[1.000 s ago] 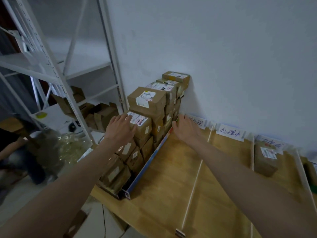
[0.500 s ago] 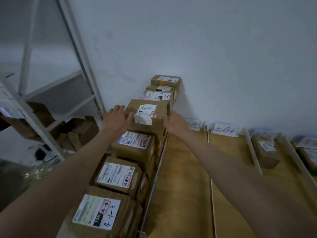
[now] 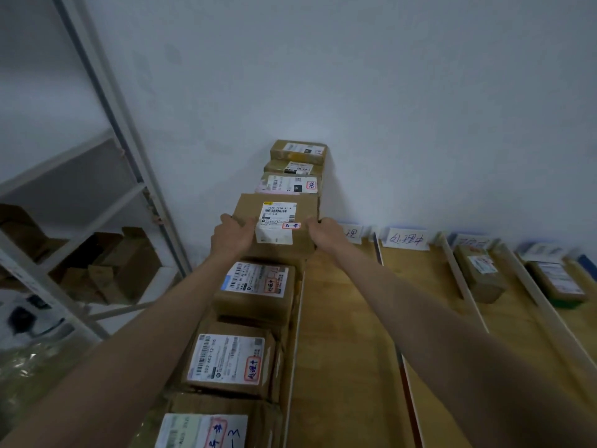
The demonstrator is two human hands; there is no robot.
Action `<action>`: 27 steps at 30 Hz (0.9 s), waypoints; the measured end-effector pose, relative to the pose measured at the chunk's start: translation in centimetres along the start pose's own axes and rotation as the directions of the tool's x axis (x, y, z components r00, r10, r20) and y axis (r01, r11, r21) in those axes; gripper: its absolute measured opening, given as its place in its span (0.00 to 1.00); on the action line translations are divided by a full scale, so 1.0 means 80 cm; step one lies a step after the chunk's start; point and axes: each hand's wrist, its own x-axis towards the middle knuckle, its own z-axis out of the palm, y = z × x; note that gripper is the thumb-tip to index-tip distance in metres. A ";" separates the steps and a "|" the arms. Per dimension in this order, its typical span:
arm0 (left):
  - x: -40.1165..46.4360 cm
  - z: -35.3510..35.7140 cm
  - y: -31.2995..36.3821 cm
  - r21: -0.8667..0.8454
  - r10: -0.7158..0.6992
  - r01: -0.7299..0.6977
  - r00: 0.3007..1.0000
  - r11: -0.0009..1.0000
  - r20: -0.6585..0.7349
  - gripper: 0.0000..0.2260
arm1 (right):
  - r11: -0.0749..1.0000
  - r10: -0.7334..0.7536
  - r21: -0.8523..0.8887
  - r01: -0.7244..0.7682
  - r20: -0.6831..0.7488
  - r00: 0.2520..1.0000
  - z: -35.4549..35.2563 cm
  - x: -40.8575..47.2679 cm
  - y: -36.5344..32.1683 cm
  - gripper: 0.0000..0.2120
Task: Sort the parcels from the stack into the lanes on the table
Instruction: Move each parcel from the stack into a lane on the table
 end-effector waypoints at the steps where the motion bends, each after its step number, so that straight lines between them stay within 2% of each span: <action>1: -0.002 -0.001 0.001 -0.008 0.004 -0.004 1.000 1.000 0.002 0.27 | 1.000 0.005 0.009 -0.005 -0.004 1.000 -0.001 -0.002 -0.001 0.24; 8: -0.021 -0.019 0.018 -0.099 0.081 -0.084 0.996 0.992 -0.033 0.26 | 0.994 -0.020 0.102 0.022 -0.018 1.000 -0.022 -0.022 -0.003 0.19; 9: -0.026 -0.023 0.021 -0.112 0.096 -0.099 0.995 0.989 -0.034 0.26 | 0.991 -0.015 0.133 0.016 -0.004 1.000 -0.028 -0.028 -0.001 0.22; 12: -0.039 -0.036 0.028 -0.127 0.184 -0.187 0.982 0.974 -0.040 0.24 | 0.966 -0.020 0.258 -0.011 0.114 0.993 -0.051 -0.055 0.003 0.43; 13: -0.044 -0.040 0.030 -0.124 0.222 -0.225 0.974 0.966 -0.036 0.23 | 0.959 -0.026 0.283 -0.017 0.148 0.989 -0.060 -0.064 0.005 0.44; 16: -0.057 -0.046 0.038 -0.098 0.318 -0.318 0.948 0.943 -0.010 0.23 | 0.946 0.006 0.318 -0.060 0.168 0.986 -0.085 -0.087 0.015 0.33; 18: -0.068 -0.045 0.046 -0.091 0.356 -0.353 0.934 0.931 0.024 0.20 | 0.947 0.025 0.312 -0.071 0.149 0.989 -0.101 -0.096 0.028 0.29; 22: -0.086 -0.031 0.061 -0.098 0.408 -0.397 0.904 0.912 0.129 0.15 | 0.960 0.041 0.268 -0.086 0.168 0.985 -0.131 -0.110 0.060 0.29; 27: -0.117 0.003 0.083 -0.097 0.471 -0.463 0.842 0.881 0.262 0.16 | 0.966 0.082 0.230 -0.121 0.172 0.982 -0.167 -0.147 0.102 0.33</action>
